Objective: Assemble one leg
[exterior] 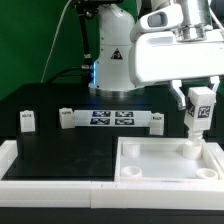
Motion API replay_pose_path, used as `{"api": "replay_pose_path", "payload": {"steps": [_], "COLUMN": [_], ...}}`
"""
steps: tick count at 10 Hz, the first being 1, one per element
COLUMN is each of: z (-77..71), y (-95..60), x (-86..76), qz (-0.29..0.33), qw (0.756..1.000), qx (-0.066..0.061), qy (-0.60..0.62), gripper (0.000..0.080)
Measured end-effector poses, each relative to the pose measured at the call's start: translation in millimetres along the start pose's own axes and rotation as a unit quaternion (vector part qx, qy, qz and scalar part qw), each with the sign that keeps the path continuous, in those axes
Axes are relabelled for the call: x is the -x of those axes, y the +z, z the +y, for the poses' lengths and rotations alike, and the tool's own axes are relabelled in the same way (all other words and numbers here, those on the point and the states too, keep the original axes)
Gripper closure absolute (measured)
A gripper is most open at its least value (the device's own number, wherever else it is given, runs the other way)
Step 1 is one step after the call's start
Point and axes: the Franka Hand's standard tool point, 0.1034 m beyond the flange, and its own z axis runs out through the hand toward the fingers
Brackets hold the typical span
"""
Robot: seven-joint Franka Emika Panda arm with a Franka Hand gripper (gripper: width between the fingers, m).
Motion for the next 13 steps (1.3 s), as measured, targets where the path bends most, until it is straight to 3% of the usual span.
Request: {"api": "replay_pose_path", "payload": {"steps": [7,13], "z": [13.7,11.4], "y": [33.1,40.7], "x": [-35.5,-29.4], "qz": [0.009,0.008], "qw": [0.999,0.999], "qx": [-0.003,-0.004], "qy": [-0.034,-0.032], "gripper": [0.0509,0.0509]}}
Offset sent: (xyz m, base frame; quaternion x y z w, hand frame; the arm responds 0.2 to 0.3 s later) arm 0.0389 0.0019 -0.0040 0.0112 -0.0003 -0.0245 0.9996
